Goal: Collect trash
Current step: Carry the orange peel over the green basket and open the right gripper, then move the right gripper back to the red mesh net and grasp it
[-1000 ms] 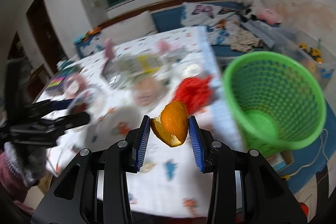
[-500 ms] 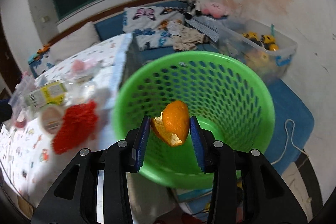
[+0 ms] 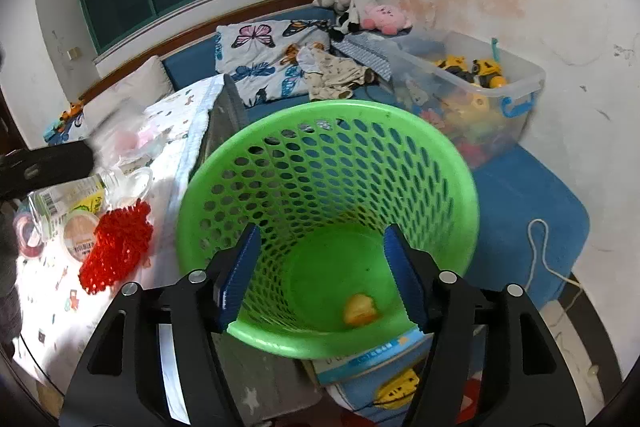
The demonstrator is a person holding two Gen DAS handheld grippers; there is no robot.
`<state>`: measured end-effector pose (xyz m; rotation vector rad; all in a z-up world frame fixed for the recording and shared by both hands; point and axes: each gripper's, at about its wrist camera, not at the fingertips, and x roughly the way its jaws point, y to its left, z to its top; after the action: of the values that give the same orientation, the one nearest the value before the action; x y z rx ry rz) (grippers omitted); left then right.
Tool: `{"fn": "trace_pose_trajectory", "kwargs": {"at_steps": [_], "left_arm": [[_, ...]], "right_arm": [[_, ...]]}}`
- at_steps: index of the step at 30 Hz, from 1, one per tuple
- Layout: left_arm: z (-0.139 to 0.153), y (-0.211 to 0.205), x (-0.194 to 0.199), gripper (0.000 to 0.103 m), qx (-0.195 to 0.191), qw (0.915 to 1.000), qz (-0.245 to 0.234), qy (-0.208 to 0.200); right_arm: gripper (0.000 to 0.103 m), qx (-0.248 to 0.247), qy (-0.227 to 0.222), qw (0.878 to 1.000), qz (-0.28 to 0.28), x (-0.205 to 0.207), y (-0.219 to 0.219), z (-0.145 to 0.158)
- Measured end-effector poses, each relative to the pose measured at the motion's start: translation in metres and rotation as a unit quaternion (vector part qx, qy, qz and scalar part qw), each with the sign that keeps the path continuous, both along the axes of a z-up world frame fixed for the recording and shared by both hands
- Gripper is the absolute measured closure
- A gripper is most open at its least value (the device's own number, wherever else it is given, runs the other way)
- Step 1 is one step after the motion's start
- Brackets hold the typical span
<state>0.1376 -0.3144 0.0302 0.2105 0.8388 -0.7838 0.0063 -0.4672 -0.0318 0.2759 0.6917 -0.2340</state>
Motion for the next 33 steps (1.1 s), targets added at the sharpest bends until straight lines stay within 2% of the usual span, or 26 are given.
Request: {"fn": "trace_pose_trajectory", "kwargs": {"at_steps": [7, 17, 24, 33], "left_arm": [[-0.022, -0.045, 0.010, 0.014, 0.026, 0.9995, -0.014, 0.016], [-0.040, -0.072, 0.011, 0.011, 0.047, 0.9982, -0.024, 0.027], [-0.032, -0.058, 0.006, 0.009, 0.028, 0.9989, -0.023, 0.028], [0.002, 0.002, -0.011, 0.009, 0.016, 0.9995, 0.015, -0.022]], "right_arm": [[0.032, 0.007, -0.001, 1.000, -0.014, -0.022, -0.005, -0.002], [0.032, 0.020, -0.001, 0.999, -0.028, -0.034, -0.012, -0.005], [0.032, 0.023, -0.002, 0.999, -0.022, -0.033, -0.004, -0.003], [0.028, 0.020, -0.017, 1.000, 0.017, -0.029, 0.025, 0.010]]}}
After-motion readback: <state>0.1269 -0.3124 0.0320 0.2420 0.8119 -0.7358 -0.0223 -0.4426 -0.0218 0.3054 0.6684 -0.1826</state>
